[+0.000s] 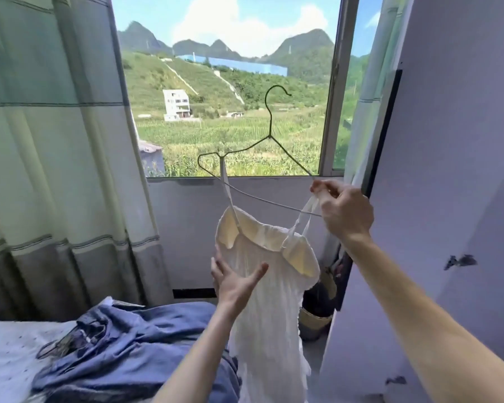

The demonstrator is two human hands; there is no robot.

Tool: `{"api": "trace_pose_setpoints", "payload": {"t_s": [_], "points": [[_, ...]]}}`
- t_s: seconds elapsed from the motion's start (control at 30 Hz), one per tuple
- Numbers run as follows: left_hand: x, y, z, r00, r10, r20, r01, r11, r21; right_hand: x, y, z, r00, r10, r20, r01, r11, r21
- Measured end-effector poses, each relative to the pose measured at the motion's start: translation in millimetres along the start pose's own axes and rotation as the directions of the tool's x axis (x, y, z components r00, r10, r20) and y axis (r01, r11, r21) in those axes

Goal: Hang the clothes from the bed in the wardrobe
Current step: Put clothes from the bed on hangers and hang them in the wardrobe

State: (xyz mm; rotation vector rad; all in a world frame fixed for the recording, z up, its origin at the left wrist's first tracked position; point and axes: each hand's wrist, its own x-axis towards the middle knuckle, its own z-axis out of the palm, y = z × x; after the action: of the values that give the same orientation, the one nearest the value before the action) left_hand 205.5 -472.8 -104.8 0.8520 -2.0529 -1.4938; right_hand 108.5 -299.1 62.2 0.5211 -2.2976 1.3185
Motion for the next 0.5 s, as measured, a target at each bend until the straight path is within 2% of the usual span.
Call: {"api": "trace_pose_setpoints", "payload": {"t_s": [0.07,0.17,0.27,0.37,0.43,0.5], "points": [[-22.9,-34.5,31.7,0.997,-0.035,0.076,0.027,0.995,0.101,-9.7,8.2,-11.6,0.996,0.091,0.001,-0.091,0.991,0.096],[-44.2,-57.3,72.8,0.993,-0.100,0.055,0.086,0.975,0.203,-24.1,18.2,-31.2,0.979,0.204,-0.002,-0.197,0.949,0.246],[-40.5,-62.1,104.9,0.979,-0.196,0.059,0.177,0.955,0.238,-30.4,22.9,-62.8,0.975,0.221,-0.028,-0.197,0.914,0.354],[-22.6,-64.3,131.1,0.964,-0.262,0.053,0.239,0.933,0.270,-29.9,24.6,-103.0,0.972,0.206,-0.116,-0.140,0.897,0.419],[-8.6,-62.0,137.5,0.974,-0.228,0.018,0.212,0.929,0.303,-28.3,27.8,-127.0,0.960,0.205,-0.189,-0.107,0.896,0.431],[6.6,-62.1,137.7,0.995,-0.069,0.069,0.037,0.922,0.385,-26.3,37.3,-145.2,0.945,0.215,-0.246,-0.102,0.909,0.404]]}}
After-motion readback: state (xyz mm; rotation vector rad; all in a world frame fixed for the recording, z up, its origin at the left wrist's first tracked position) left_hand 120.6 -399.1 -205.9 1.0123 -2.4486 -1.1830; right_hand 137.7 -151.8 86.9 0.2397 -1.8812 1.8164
